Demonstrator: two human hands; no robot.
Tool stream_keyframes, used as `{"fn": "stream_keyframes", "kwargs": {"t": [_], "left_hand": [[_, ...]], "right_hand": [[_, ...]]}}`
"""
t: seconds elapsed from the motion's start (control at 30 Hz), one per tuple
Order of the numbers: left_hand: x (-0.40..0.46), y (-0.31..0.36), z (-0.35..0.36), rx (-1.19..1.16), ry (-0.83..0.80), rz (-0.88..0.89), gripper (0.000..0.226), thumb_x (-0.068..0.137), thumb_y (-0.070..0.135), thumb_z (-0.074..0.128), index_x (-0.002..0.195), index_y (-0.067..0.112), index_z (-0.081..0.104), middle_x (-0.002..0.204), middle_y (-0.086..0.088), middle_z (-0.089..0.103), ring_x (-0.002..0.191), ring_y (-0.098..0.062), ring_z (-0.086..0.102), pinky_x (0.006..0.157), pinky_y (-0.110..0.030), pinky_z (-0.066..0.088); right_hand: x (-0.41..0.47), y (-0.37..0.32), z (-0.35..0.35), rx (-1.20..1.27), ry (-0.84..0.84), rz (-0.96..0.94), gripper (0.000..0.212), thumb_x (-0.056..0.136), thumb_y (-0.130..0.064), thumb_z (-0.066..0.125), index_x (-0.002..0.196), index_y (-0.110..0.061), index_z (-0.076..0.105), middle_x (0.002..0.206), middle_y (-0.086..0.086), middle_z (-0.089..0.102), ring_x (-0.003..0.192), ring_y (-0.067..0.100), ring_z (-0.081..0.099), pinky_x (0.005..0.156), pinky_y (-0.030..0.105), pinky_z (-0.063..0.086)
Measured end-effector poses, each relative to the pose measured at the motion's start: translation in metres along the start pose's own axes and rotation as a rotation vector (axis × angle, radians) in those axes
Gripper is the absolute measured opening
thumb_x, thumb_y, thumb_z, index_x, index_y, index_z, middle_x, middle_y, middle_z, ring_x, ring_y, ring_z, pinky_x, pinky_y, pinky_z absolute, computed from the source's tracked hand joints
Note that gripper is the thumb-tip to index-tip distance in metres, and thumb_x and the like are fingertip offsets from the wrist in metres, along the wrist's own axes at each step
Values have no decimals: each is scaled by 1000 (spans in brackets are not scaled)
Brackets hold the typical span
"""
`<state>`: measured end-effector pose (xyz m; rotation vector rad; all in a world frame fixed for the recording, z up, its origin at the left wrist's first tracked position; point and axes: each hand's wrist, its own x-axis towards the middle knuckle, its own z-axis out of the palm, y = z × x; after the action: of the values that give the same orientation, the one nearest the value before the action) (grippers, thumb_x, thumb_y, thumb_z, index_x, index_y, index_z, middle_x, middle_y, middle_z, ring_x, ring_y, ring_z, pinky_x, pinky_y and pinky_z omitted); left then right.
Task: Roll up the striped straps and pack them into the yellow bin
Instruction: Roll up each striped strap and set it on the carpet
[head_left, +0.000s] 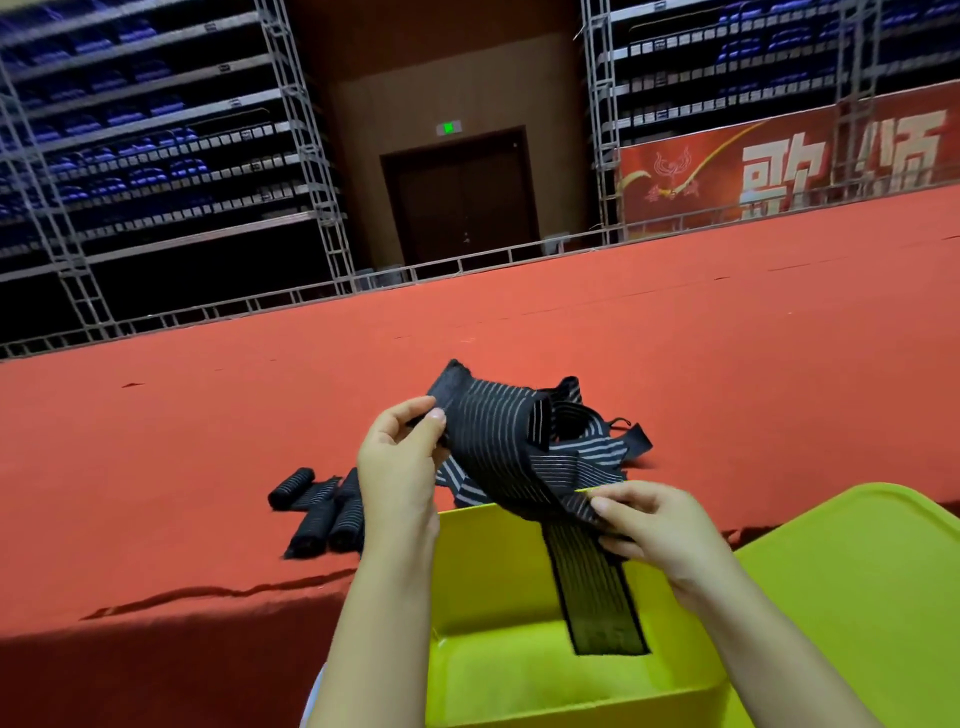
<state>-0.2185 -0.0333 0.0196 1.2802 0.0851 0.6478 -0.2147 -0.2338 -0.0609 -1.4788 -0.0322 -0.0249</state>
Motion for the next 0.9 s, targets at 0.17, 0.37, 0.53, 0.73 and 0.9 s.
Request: {"fn": "stream_keyframes", "kwargs": {"t": [0.17,0.37,0.53,0.73,0.9], "left_hand": [[-9,-39,-21,200,89,-23,18,89,2,62,87,20,66,88,-8,67,82,-21,61,78,-40,52],[-5,-49,-34,368,198,32,15,91,2,57,93,17,62,84,2,59,70,-13,52,60,-27,41],[5,-51,-46,335,284,40,15,91,1,56,98,14,61,97,-6,61,74,-11,54,66,-27,43],[1,-56,-34,353,125,-25,20,88,6,62,88,26,63,98,-6,67,96,-29,64,89,-51,53],[-21,-56,-17,506,-257,-29,24,83,19,74,102,26,62,106,6,65,100,-10,61,87,-29,51]], "right_hand": [[-1,-6,-25,-262,84,-195,41,80,10,64,96,-28,67,105,1,68,91,14,64,81,28,54],[7,-7,-48,-224,106,-186,56,81,14,60,122,-24,61,135,-14,47,90,16,64,82,31,53],[11,-5,-68,-201,201,-180,47,84,14,57,121,-13,64,134,-1,56,113,16,52,70,25,46],[5,-3,-58,-59,-33,-206,44,83,8,62,99,-31,74,122,-13,64,117,16,57,84,31,48],[-7,-11,-31,158,-174,-275,21,80,4,67,88,-14,75,106,-2,69,72,0,69,62,8,49]]}}
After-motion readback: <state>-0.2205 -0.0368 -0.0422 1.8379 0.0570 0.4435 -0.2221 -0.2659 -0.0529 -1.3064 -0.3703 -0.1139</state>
